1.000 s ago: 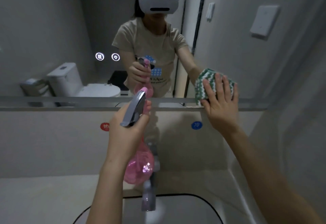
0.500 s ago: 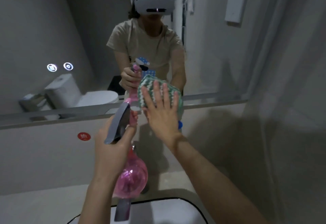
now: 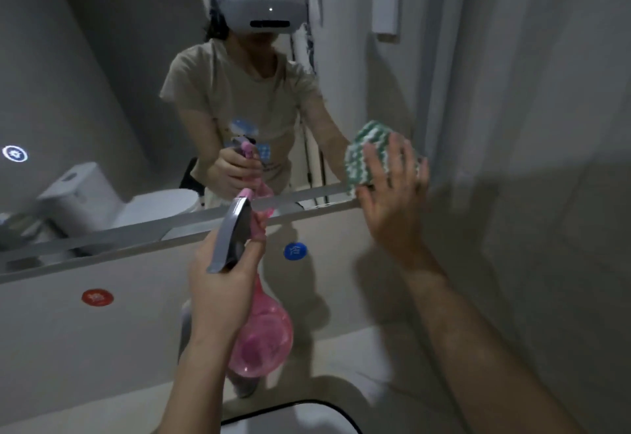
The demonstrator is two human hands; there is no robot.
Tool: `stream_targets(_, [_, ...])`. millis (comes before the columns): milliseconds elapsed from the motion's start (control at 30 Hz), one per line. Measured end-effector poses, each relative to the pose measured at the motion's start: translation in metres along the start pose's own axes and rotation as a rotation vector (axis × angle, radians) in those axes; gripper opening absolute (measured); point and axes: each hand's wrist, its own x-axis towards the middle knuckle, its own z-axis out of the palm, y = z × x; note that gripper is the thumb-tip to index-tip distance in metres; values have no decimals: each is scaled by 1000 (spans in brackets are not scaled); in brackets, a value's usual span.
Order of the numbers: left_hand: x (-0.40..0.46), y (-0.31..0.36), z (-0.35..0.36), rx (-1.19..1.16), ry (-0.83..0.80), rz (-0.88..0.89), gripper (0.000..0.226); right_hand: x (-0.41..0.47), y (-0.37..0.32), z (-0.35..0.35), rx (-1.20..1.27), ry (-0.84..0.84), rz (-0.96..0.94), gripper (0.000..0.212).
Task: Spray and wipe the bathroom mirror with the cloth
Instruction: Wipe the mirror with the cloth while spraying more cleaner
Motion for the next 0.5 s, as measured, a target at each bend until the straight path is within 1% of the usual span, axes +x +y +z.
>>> stream_targets(67, [2,2,11,-31,-9,0,28,-3,12,-2,-46,-18,116,51])
stream_targets(167, [0,7,20,-104,-48,-16,11,-8,5,-1,-45,-45,195,54])
stream_targets(233, [-4,8,21,-101,-53,-12,7,-8,-11,-2,-5,-46,288,56])
stream_targets(333, [-6,11,12,-94,-35,-36,20,-3,-41,-2,40,-25,442,56])
stream_targets(400, [-5,15,-5,-99,5,-63,31,2,-63,-2,59,-23,474,56])
stream_targets(433, [-6,17,-15,-107,30,-64,33,4,-74,-1,65,-23,467,57])
stream_targets(500, [-6,20,-39,-91,72,-53,27,5,-100,-1,71,-19,424,59])
